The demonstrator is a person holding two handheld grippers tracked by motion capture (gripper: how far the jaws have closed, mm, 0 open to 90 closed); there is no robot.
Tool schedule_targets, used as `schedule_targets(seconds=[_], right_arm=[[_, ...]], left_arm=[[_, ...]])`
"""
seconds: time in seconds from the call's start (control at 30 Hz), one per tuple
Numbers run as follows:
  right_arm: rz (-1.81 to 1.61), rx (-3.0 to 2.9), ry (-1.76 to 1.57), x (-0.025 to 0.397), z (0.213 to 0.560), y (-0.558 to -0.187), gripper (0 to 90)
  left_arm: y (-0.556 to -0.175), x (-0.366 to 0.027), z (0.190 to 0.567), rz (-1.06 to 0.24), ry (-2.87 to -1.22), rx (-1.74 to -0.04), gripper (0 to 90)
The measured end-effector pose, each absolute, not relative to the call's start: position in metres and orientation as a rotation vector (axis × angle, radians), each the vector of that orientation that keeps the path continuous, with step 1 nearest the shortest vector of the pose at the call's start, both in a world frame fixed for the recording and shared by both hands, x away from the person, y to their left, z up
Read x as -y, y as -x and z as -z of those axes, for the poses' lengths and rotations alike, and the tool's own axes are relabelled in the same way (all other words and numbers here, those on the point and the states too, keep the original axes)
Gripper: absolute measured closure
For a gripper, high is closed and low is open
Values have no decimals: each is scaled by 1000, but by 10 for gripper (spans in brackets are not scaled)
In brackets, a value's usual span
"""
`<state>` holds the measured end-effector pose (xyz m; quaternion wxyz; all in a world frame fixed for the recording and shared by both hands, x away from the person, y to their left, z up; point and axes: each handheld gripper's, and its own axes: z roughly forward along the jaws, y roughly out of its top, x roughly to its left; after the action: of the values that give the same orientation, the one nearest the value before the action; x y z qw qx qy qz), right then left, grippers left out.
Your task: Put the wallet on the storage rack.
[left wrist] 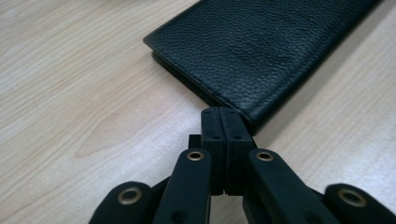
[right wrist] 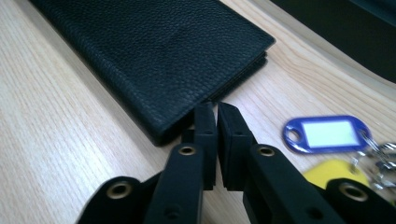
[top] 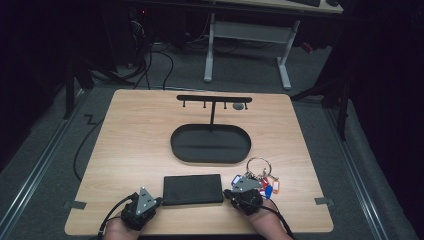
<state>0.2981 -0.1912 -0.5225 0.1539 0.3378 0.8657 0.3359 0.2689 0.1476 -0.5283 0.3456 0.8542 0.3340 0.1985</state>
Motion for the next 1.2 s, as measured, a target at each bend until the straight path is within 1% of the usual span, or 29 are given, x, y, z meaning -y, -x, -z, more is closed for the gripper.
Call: schedule_targets(seconds=[0.13,0.3,0.4,0.43,0.53,0.6,0.63,0.67,0.83,0.87,0.9,0.93,1.03,1.13,1.2], right_arm=[[-961,-2483,-988,188,522,-306,878],[-945,-2469,-960,177,518,-319,872],[-944,-2464,-937,171,517,-329,848],[-943,-2463,-929,171,517,-332,825],[-968,-2431,-946,174,512,-336,793],[-1007,-2362,-963,186,504,-335,756],[-1018,-2343,-975,192,502,-334,751],[-1018,-2343,-975,192,502,-334,751],[-1046,-2239,-1079,224,497,-333,735],[-1049,-2209,-1115,236,497,-331,730],[-1049,-2209,-1115,236,497,-331,730],[-1055,-2185,-1140,246,496,-328,719],[-1056,-2159,-1176,257,497,-323,711],[-1061,-2126,-1220,272,497,-317,697],[-1062,-2103,-1230,280,497,-314,678]], left_arm=[[-262,-149,528,-507,-2217,-874,898],[-245,-147,528,-531,-2238,-859,892],[-236,-145,528,-537,-2255,-823,869],[-235,-144,528,-531,-2253,-823,864],[-232,-138,528,-525,-2255,-807,863],[-232,-131,528,-522,-2259,-789,861],[-234,-123,528,-521,-2269,-760,861],[-234,-123,528,-521,-2269,-760,862],[-243,-107,529,-511,-2273,-697,860],[-245,-108,529,-502,-2274,-696,832],[-245,-109,528,-497,-2275,-697,832],[-245,-113,527,-492,-2277,-697,811],[-243,-128,522,-520,-2253,-701,806],[-249,-144,514,-540,-2174,-746,784],[-253,-149,510,-552,-2133,-759,752]])
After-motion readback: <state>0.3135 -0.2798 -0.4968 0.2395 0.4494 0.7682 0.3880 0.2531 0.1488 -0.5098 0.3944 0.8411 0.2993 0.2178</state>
